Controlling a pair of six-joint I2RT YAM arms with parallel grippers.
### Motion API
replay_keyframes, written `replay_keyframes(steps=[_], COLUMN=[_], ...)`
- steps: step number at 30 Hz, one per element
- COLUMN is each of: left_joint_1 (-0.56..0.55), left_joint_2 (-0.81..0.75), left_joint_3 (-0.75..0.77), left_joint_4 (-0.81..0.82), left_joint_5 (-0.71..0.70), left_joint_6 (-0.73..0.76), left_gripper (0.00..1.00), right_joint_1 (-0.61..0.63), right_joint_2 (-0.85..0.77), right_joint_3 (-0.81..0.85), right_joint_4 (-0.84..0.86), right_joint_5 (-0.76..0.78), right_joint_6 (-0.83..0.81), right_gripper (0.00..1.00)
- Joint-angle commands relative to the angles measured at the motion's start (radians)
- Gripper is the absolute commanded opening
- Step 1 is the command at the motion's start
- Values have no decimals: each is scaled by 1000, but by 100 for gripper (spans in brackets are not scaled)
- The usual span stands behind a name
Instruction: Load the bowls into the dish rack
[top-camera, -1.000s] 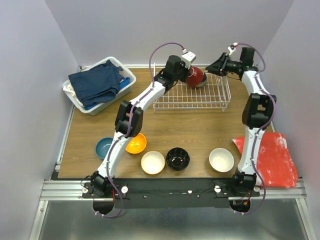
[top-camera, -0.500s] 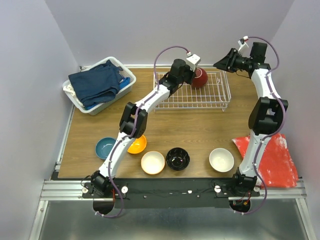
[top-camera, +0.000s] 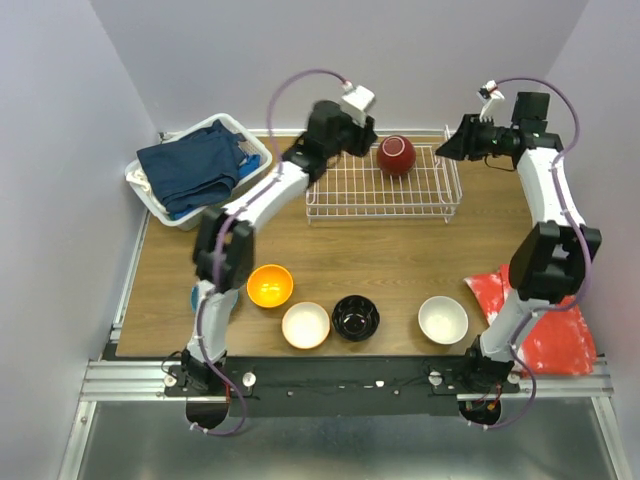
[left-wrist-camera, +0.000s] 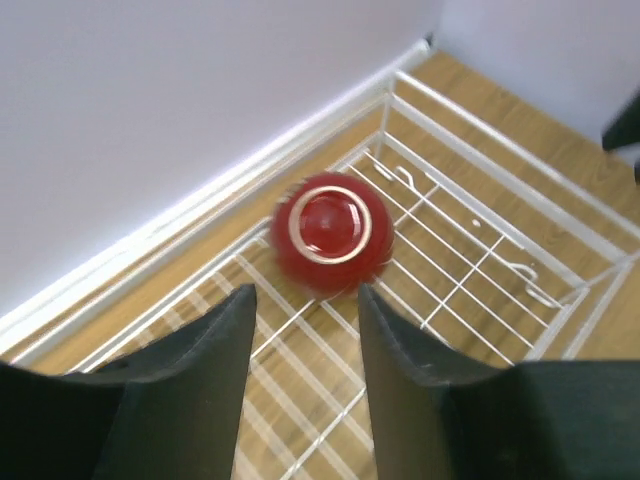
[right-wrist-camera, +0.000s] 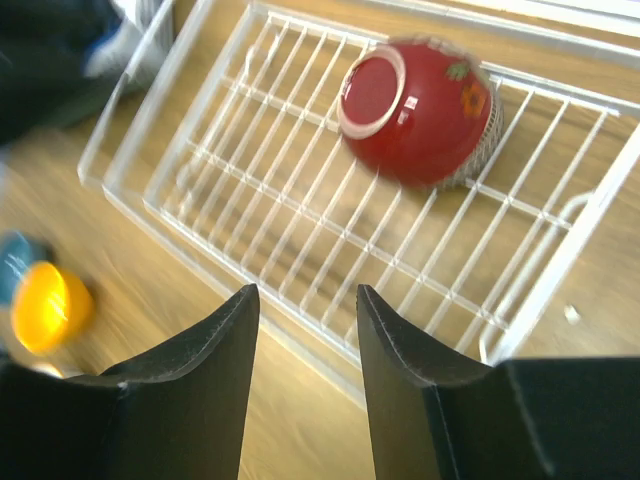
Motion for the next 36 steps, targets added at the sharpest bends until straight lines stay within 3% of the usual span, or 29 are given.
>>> replay_keyframes(steps=[1, 5, 8, 13, 21, 25, 30, 36], left_joint_1=[80, 86, 90, 132, 239, 297, 470, 552], left_joint_2=[-419, -631, -758, -924, -944, -1008, -976, -978], left_joint_3=[-335, -543, -664, -884, -847, -866, -786, -744], left_joint_4=[60, -37, -167, -250, -450, -456, -549, -592], left_joint_5=[17, -74, -163, -293, -364, -371, -348, -344], left_joint_6=[58, 148, 140, 86, 8, 27, -28, -48], left_gripper=[60, 74, 79, 89, 94, 96, 96, 96], right_joint_1=[28, 86, 213, 509, 750, 972, 1109, 1218], right_joint_2=[-243, -426, -582, -698, -492, -442, -357, -273], right_joint_3=[-171, -368, -522, -633, -496, -507, -478, -412], right_joint_4=[-242, -336, -392, -376, -342, -252, -239, -238], right_joint_5=[102, 213, 317, 418, 400, 468, 465, 420], right_joint_6=[-451, -733, -876, -915, -840, -843, -867, -916], right_gripper=[52, 52, 52, 53, 51, 52, 52, 52])
